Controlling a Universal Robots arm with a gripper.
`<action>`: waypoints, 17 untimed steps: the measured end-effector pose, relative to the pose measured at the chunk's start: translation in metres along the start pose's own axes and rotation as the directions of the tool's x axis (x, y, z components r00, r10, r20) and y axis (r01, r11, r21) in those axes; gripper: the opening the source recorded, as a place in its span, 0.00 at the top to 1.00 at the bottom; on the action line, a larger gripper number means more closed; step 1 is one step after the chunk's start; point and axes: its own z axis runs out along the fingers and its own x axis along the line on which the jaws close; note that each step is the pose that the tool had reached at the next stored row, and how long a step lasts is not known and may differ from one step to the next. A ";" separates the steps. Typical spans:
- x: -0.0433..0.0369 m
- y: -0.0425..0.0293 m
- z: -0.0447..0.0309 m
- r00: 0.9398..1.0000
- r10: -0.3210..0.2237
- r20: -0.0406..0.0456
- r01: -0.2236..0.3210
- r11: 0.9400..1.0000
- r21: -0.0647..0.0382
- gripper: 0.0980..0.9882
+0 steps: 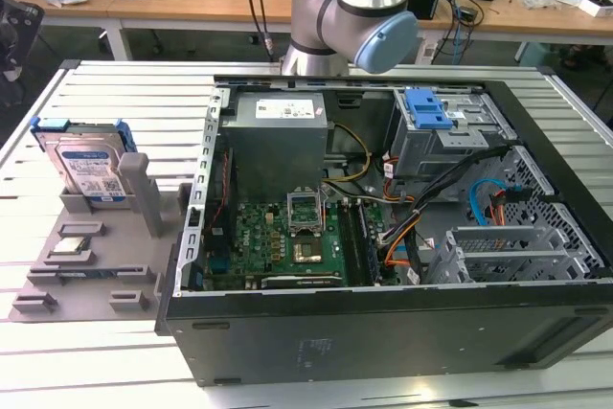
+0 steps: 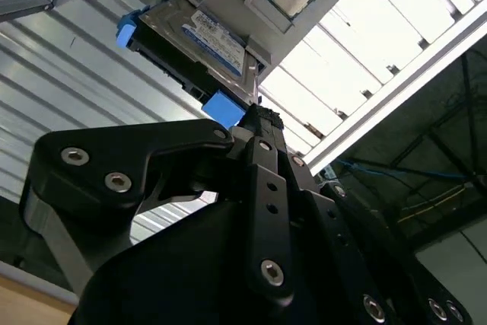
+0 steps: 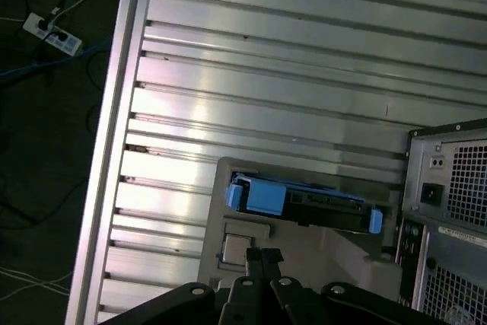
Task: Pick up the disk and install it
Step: 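Pick up the disk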
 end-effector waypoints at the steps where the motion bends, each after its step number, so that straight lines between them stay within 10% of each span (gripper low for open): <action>1: 0.0000 0.0000 0.0000 1.000 -0.025 -0.001 0.025 1.000 -0.001 0.99; 17: 0.0000 0.0000 0.0000 0.957 -0.288 -0.012 0.288 0.958 -0.009 0.99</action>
